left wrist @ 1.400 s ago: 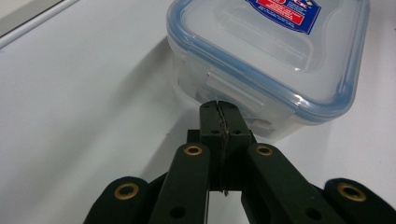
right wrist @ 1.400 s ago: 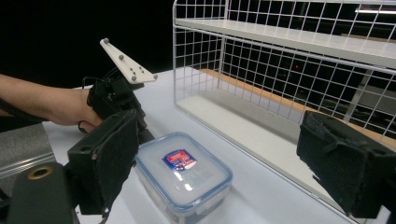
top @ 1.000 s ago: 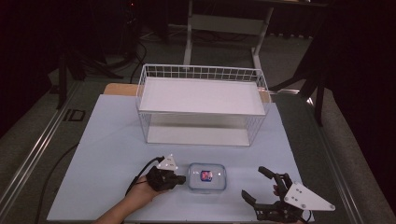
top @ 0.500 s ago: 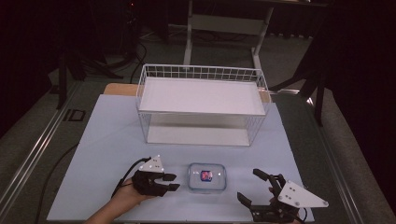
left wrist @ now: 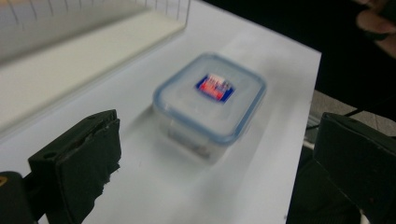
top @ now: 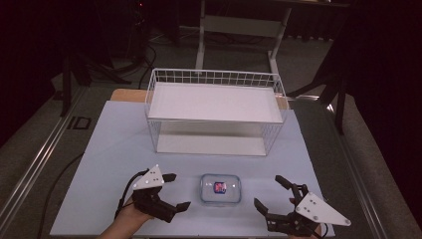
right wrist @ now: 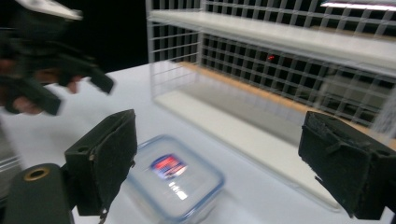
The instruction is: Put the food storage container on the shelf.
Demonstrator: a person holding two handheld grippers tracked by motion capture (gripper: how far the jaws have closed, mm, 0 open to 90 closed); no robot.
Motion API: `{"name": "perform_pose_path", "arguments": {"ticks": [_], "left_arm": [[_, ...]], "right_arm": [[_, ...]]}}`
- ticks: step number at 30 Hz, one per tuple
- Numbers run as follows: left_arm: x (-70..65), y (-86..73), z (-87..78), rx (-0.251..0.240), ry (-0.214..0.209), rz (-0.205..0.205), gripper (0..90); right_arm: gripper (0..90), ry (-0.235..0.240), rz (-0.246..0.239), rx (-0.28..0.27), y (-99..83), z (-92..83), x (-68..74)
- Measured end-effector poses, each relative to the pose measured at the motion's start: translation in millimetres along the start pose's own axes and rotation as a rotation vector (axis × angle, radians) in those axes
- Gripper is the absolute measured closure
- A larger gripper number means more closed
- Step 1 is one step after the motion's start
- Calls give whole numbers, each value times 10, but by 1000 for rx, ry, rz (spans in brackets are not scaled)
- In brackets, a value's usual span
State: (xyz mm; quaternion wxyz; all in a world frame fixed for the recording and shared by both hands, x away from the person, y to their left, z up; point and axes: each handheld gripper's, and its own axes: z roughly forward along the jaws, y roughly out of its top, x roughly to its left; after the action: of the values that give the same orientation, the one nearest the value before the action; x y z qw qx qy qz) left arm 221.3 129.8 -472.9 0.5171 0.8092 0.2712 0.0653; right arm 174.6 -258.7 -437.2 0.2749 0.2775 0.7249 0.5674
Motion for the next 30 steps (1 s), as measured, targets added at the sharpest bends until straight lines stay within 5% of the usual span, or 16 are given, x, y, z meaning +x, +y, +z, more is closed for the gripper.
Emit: {"name": "perform_pose_path", "arguments": {"ticks": [8, 10, 11, 14, 16, 23, 28, 30], "left_arm": [[-37, 145, 63, -15, -35, -78, 20], [-9, 169, 108, -9, -47, -103, 20], [-9, 169, 108, -9, -47, -103, 20], [70, 194, 236, 26, -69, -124, 21], [108, 190, 303, 36, -60, -148, 23], [268, 104, 518, 77, -83, -360, 23], [311, 20, 690, 174, -22, -447, 24], [342, -12, 739, 188, -27, -495, 24]], "right_arm": [[146, 70, 30, 79, 66, 150, -92], [156, 105, 92, 106, 81, 219, -154], [156, 105, 92, 106, 81, 219, -154], [133, 92, 119, 221, 55, 402, -225], [131, 96, 128, 224, 19, 473, -261], [123, 141, 340, 392, -113, 751, -369], [126, 164, 503, 480, -260, 906, -449], [134, 181, 563, 509, -318, 947, -475]]}}
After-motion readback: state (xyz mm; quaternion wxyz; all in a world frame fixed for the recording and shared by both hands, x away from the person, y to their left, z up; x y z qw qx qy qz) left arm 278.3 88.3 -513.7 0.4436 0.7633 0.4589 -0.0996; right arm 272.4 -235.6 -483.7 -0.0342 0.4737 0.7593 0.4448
